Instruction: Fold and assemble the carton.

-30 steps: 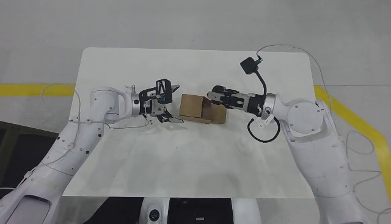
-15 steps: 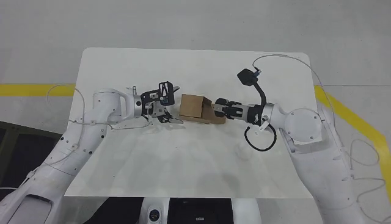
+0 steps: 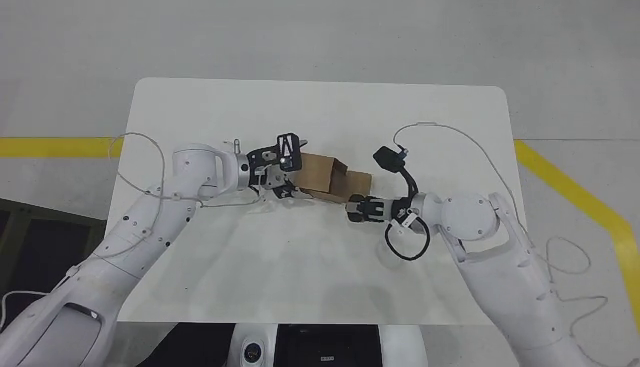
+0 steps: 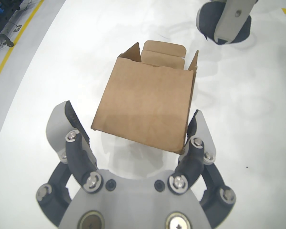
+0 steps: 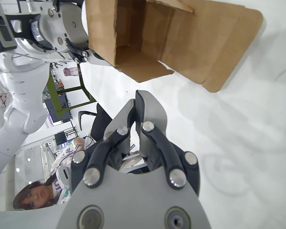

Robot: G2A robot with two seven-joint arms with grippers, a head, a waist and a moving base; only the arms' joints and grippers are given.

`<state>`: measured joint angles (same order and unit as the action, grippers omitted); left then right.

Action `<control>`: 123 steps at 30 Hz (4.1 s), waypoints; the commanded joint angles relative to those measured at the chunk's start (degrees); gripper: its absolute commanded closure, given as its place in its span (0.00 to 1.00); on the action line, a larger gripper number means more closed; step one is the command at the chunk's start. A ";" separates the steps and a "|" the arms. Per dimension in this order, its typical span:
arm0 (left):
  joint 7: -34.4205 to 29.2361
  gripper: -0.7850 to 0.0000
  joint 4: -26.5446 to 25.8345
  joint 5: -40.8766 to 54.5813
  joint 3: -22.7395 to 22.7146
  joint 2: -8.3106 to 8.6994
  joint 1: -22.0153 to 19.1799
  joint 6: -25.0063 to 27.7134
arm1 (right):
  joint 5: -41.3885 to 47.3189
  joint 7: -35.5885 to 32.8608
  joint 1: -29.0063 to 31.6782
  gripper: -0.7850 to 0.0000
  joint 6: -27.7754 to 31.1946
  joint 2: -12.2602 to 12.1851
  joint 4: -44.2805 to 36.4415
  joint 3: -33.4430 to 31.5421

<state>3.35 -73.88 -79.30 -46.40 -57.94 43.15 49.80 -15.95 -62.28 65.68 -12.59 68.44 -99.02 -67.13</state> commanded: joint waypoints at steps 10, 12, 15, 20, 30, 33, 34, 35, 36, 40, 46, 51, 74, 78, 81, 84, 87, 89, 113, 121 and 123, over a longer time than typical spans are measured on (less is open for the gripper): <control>0.27 0.00 1.48 1.03 0.40 -0.88 -0.80 1.91 | 3.35 2.90 -5.98 1.00 0.25 1.23 7.23 5.47; 0.21 0.00 1.19 0.85 0.31 -0.90 -0.67 2.18 | 3.45 3.50 -7.02 1.00 0.59 1.45 8.30 6.35; 0.14 0.00 0.85 0.61 0.02 -0.86 -0.35 2.55 | 3.86 4.15 -8.62 1.00 1.11 1.80 10.16 7.65; -0.05 0.00 0.01 -0.06 -0.68 -0.70 0.39 2.68 | 5.56 5.14 -11.37 1.00 2.71 2.51 13.40 9.67; -0.66 0.00 -1.22 -0.17 -2.13 -0.42 1.89 3.18 | 7.81 7.63 -15.64 1.00 6.60 3.82 19.47 12.79; -0.75 0.00 -1.41 0.28 -2.53 -0.41 2.31 2.98 | 8.50 8.17 -16.29 1.00 7.65 4.09 20.84 13.32; -0.80 0.00 -1.47 0.41 -2.65 -0.42 2.44 2.87 | 8.74 8.32 -16.44 1.00 7.99 4.17 21.19 13.45; -0.83 0.00 -1.55 0.58 -2.74 -0.43 2.57 2.82 | 9.06 8.41 -16.54 1.00 8.44 4.24 21.51 13.57; -0.85 0.00 -1.61 0.77 -2.83 -0.44 2.69 2.82 | 9.48 8.41 -16.62 1.00 9.17 4.31 21.74 13.67; -1.40 0.00 -1.70 1.35 -3.13 -0.52 3.00 2.64 | 10.64 7.34 -16.61 1.00 11.18 4.36 22.39 13.81; -2.28 0.00 -1.70 1.86 -3.49 -0.67 3.25 2.14 | 9.29 4.67 -14.39 1.00 10.63 3.00 19.16 10.51; -2.54 0.00 -1.81 1.66 -3.77 -0.76 3.50 1.61 | 7.23 2.19 -11.15 1.00 8.62 1.35 14.44 6.08; -1.21 0.00 -2.64 -1.71 -4.75 -1.02 4.68 0.02 | 5.94 -0.83 -16.51 1.00 5.01 1.54 17.76 9.62; -1.05 0.00 -2.79 -2.14 -4.92 -1.05 4.89 -0.09 | 6.74 -0.86 -16.58 1.00 4.95 1.76 17.82 10.74; -1.02 0.00 -2.87 -2.37 -5.05 -1.08 5.01 -0.11 | 7.32 -0.32 -16.92 1.00 4.74 2.02 18.53 11.60; -0.94 0.00 -3.10 -2.60 -5.18 -1.11 5.18 -0.17 | 8.57 0.51 -17.42 1.00 4.79 2.34 19.53 12.28; -0.96 0.00 -3.35 -2.83 -5.33 -1.11 5.30 -0.05 | 9.70 1.73 -17.83 1.00 4.99 2.69 20.43 12.95; -0.94 0.00 -3.47 -2.92 -5.46 -1.11 5.43 0.01 | 10.23 2.40 -18.19 1.00 5.34 2.91 21.24 13.38; -2.09 0.00 -4.07 -3.78 -6.20 -1.35 6.64 -0.52 | 15.84 4.88 -21.40 1.00 11.44 4.52 28.45 15.43; -2.87 0.00 -4.00 -3.36 -6.37 -1.55 6.73 -0.97 | 12.44 2.87 -18.65 1.00 10.40 2.48 23.50 10.58; -3.19 0.00 -3.99 -3.00 -6.41 -1.62 6.76 -1.09 | 11.03 1.63 -17.34 1.00 9.26 1.75 21.57 9.04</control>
<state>0.37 -77.88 -82.53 -52.78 -59.52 49.90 48.79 -4.15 -59.85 47.54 -2.62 70.62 -76.25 -57.12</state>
